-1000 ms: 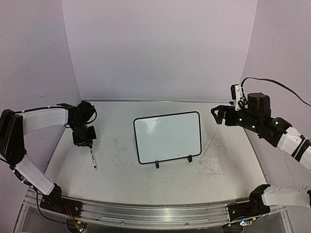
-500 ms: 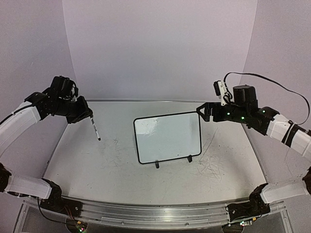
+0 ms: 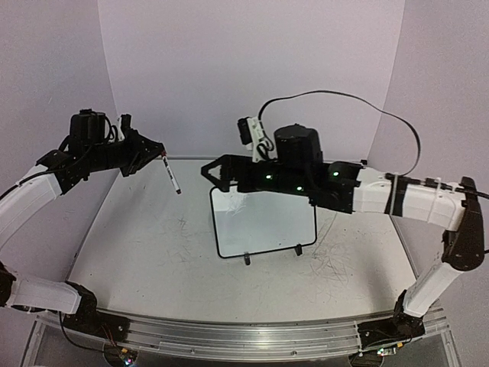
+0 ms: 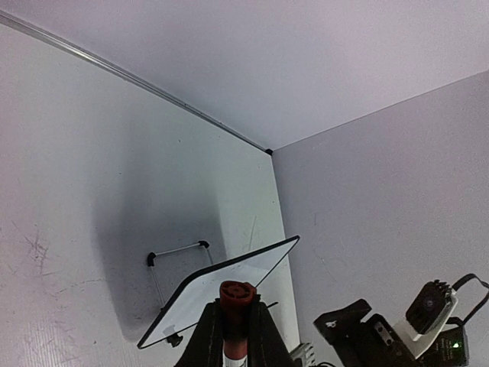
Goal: Write a sentence on the whiteboard
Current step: Pass from the left arm to the right
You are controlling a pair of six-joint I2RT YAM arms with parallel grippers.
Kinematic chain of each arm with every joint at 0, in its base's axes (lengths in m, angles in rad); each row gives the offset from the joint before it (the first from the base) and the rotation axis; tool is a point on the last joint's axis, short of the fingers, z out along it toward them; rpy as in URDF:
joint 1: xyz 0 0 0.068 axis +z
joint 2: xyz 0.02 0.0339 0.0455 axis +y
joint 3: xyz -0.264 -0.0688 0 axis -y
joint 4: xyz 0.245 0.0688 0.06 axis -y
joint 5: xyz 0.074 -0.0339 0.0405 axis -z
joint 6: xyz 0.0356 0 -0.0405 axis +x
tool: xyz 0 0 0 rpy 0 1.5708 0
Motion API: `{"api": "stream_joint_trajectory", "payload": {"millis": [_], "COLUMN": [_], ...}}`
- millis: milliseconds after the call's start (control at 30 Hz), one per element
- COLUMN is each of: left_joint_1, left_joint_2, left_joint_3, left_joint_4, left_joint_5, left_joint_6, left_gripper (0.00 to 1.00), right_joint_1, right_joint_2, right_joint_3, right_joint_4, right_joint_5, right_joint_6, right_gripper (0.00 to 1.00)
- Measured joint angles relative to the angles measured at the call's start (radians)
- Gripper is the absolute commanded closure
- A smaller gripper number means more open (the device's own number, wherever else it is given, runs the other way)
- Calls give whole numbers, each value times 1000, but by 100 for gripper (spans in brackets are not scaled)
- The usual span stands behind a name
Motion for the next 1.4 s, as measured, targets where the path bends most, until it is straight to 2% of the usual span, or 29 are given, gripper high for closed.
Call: {"api": "stream_joint_trajectory", "payload": {"millis": [167, 400, 600, 867, 967, 1000, 1033, 1067, 1100, 1133, 1167, 1200, 1267, 1400], "left_joint_1": [0, 0, 0, 0, 0, 0, 0, 0, 0, 0, 0, 0, 0, 0], "left_joint_2": [-13, -23, -47, -70, -73, -75, -79, -84, -88, -89, -89, -89, -86, -61], "left_joint_3": [-76, -149, -187, -187, -187, -187, -187, -187, -187, -187, -187, -187, -186, -182], "left_joint_4": [113, 226, 284, 311, 313, 316, 323, 328, 330, 336, 339, 337, 313, 205], "left_joint_5": [60, 90, 92, 113, 117, 118, 120, 122, 125, 133, 146, 159, 188, 245], "left_joint_6": [-84, -156, -194, -221, -229, -229, -225, -220, -216, -207, -199, -186, -139, 12], "left_gripper": [100, 100, 100, 100, 99, 90, 77, 62, 41, 27, 19, 14, 9, 9], "right_joint_1": [67, 78, 72, 72, 72, 71, 70, 67, 62, 60, 57, 53, 46, 21], "right_joint_2": [254, 302, 302, 302, 302, 302, 302, 302, 302, 299, 291, 276, 230, 122], "right_joint_3": [159, 161, 161, 161, 161, 161, 161, 160, 159, 155, 138, 110, 34, -100], "right_joint_4": [141, 195, 250, 305, 320, 321, 318, 318, 322, 331, 340, 345, 349, 302], "right_joint_5": [-63, -74, -60, -51, -52, -50, -42, -39, -47, -49, -49, -48, -48, -52], "right_joint_6": [107, 140, 134, 152, 152, 149, 155, 156, 146, 141, 137, 131, 112, 11], "right_gripper": [13, 23, 52, 75, 91, 95, 98, 100, 100, 100, 100, 100, 100, 100]}}
